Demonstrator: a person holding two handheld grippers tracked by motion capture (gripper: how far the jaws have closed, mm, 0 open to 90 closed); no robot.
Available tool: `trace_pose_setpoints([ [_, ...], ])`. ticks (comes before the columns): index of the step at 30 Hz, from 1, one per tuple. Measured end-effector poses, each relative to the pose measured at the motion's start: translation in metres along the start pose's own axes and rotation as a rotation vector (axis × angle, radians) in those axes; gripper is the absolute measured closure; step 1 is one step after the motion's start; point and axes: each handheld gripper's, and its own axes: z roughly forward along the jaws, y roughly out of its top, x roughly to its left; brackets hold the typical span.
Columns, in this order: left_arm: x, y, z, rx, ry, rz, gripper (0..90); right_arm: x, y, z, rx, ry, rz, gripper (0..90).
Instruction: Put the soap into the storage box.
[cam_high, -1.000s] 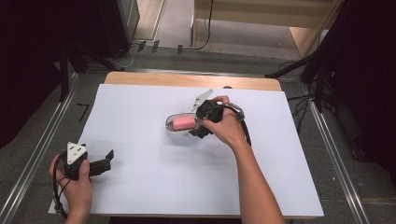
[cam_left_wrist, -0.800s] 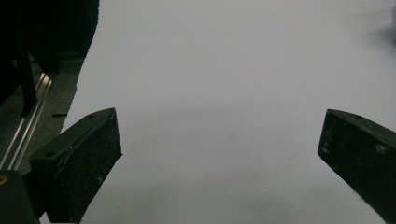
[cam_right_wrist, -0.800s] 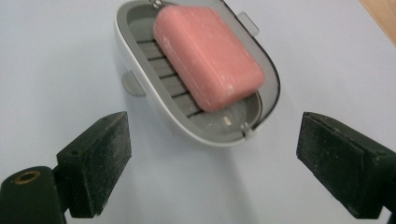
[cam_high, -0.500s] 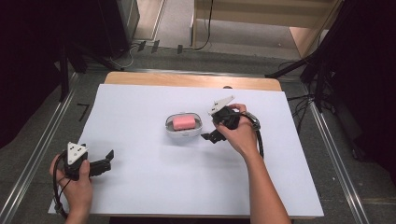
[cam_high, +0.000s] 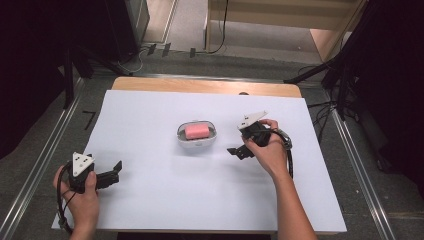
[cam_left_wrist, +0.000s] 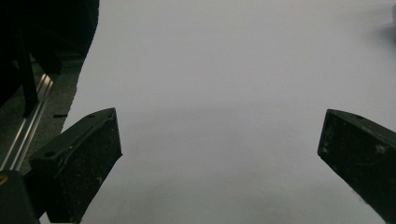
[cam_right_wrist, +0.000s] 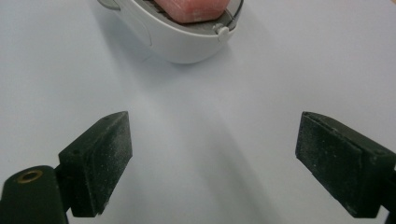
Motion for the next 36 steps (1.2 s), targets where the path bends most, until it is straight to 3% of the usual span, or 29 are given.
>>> trace_pose_setpoints([
  [36,-0.001,0.0,0.0,0.007,0.002,0.013,0.0,-0.003,-0.069,-0.032,-0.083,-0.047,0.116,12.9],
])
